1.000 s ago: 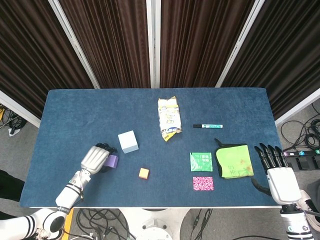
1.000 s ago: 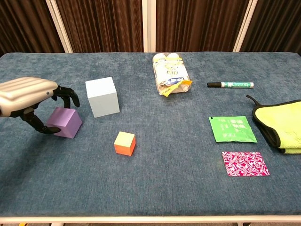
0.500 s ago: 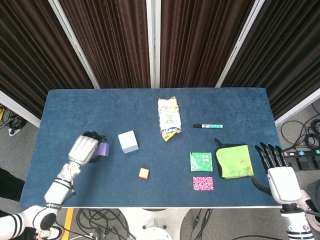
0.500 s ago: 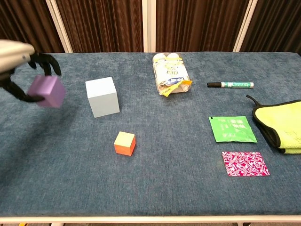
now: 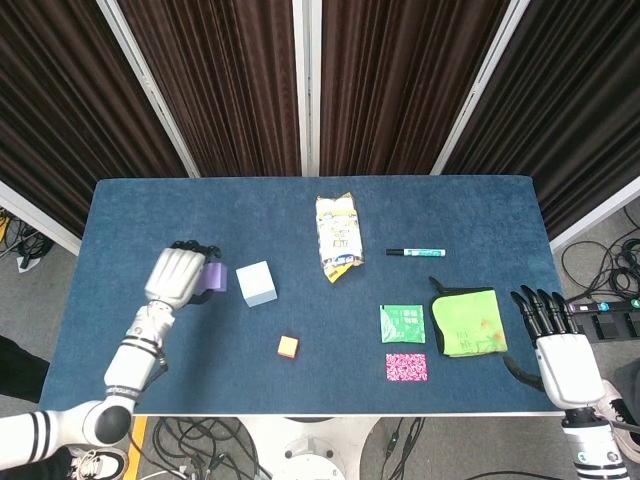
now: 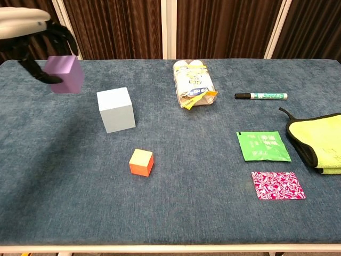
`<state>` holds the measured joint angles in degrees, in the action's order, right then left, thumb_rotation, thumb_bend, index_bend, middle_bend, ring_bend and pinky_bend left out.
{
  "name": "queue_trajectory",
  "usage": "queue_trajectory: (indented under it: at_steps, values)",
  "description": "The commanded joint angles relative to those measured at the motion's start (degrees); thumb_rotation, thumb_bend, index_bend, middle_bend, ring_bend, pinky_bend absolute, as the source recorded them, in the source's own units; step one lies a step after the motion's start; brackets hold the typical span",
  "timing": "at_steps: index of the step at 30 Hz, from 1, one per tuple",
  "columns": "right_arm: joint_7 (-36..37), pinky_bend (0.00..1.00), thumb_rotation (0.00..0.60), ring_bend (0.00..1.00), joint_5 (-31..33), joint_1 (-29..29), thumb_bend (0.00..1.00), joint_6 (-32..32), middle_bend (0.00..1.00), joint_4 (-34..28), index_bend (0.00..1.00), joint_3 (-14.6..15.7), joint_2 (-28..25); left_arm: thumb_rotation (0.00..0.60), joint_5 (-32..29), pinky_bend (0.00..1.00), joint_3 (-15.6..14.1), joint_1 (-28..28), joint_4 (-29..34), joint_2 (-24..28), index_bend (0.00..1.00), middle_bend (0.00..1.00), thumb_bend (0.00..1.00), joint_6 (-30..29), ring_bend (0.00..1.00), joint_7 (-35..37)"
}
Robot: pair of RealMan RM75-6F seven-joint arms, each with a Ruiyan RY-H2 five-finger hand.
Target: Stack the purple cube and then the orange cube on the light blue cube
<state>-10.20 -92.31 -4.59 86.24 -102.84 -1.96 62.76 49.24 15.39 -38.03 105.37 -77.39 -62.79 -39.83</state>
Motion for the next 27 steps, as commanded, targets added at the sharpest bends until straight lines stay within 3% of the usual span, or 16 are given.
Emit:
queue_trajectory:
  at_steps: [1, 9, 14, 27]
  values:
    - [0.1, 0.00, 0.600, 0.00, 0.1, 0.0, 0.12, 0.1, 0.04, 0.0, 0.02, -0.1, -0.1, 0.600, -7.5, 0.30, 1.7, -4.8, 1.8, -3.1, 0.38, 0.57, 0.30, -2.4, 0.30, -6.1]
    - [0.5, 0.00, 0.600, 0.00, 0.5, -0.2, 0.12, -0.3, 0.04, -0.3, 0.02, -0.3, -0.4, 0.600, -21.5, 0.30, 4.6, -11.2, 1.5, -11.1, 0.38, 0.57, 0.30, -12.3, 0.30, -13.8]
    - [1.0, 0.00, 0.600, 0.00, 0.8, -0.2, 0.12, -0.2, 0.04, -0.2, 0.02, -0.4, -0.6, 0.600, -23.2, 0.30, 4.7, -13.1, -0.5, -13.7, 0.38, 0.57, 0.30, -14.2, 0.30, -14.9]
    - [1.1, 0.00, 0.600, 0.00, 1.4, -0.2, 0.12, -0.3, 0.04, -0.1, 0.02, -0.7, -0.6, 0.600, -25.4, 0.29, 4.4, -14.9, -2.8, -14.7, 0.38, 0.57, 0.30, -14.2, 0.30, -14.1]
